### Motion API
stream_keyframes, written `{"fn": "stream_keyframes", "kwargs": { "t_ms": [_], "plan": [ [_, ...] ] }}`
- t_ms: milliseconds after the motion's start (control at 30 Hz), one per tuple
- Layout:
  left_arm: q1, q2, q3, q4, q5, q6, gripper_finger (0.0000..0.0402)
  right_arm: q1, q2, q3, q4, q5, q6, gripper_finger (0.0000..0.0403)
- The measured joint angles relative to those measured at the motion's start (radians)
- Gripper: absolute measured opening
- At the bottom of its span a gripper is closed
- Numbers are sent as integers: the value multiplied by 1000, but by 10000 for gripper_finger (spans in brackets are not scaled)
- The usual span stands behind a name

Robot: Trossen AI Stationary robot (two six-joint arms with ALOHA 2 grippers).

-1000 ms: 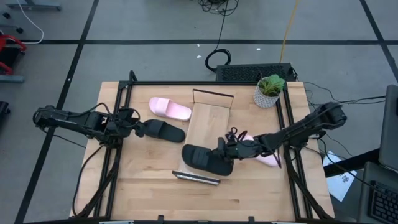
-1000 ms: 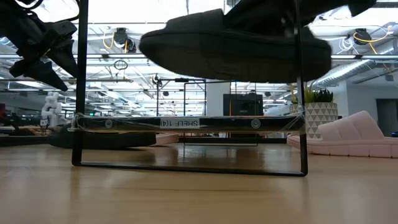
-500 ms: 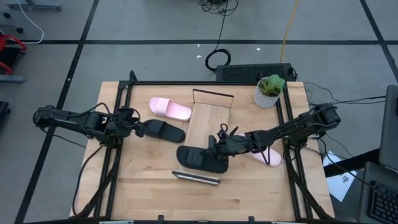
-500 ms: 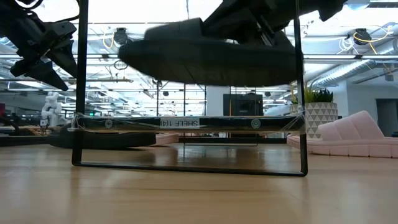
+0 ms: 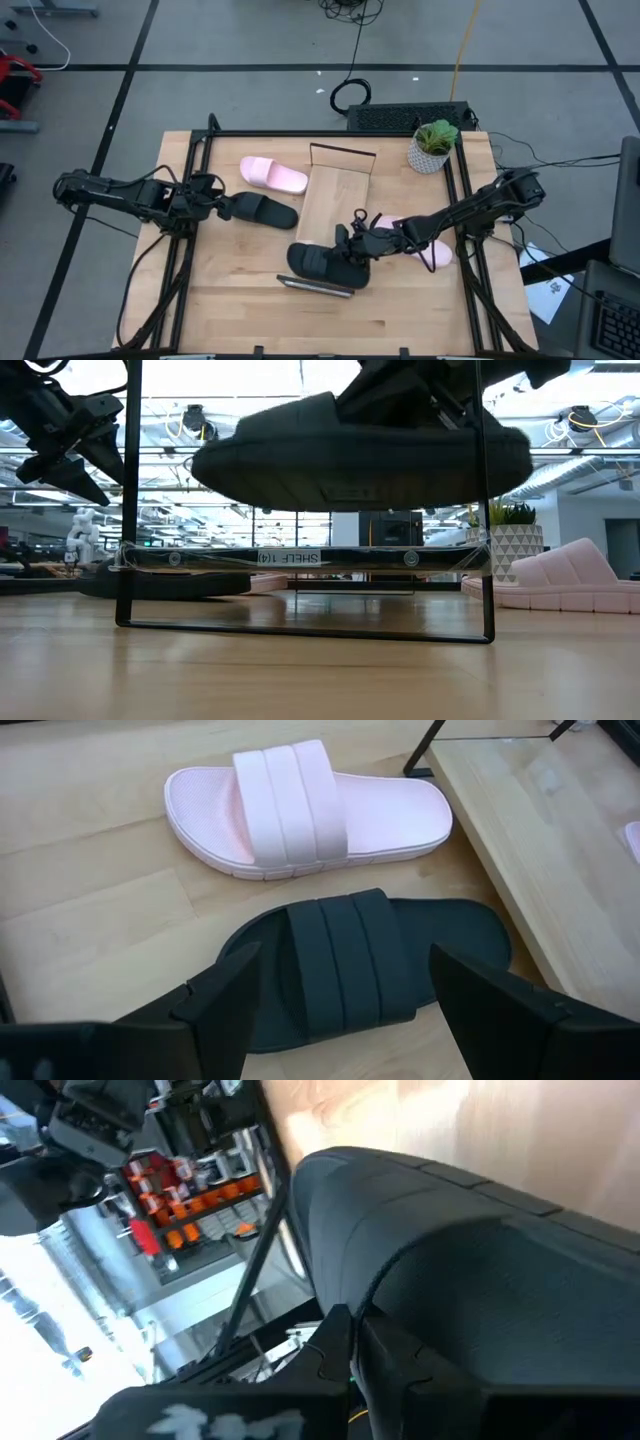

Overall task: Pick and place slides into the shelf
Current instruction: Put the right black slide on the shelf

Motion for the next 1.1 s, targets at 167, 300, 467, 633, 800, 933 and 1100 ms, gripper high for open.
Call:
{"fn": "stream_keyframes", "kwargs": {
  "t_ms": [167,300,467,633,800,933,1100],
  "plan": [
    [0,2,0,4,-1,-1,282,-22,9,1,5,-2,-12,0],
    [0,5,0,8,-5,-2,282,-32,25,3,26,-28,-14,0],
    [0,16,0,38,-6,2,282,-32,77,39,22,-85,-5,0],
    [0,35,0,53,-6,7,282,-42,86,57,26,-106,-21,0],
    [0,54,0,53,-3,6,282,-42,88,56,16,-105,-5,0],
    [0,64,0,53,-1,6,282,-36,87,56,5,-99,-2,0],
    [0,66,0,53,0,2,282,-22,87,56,-32,-71,17,0]
  ]
}}
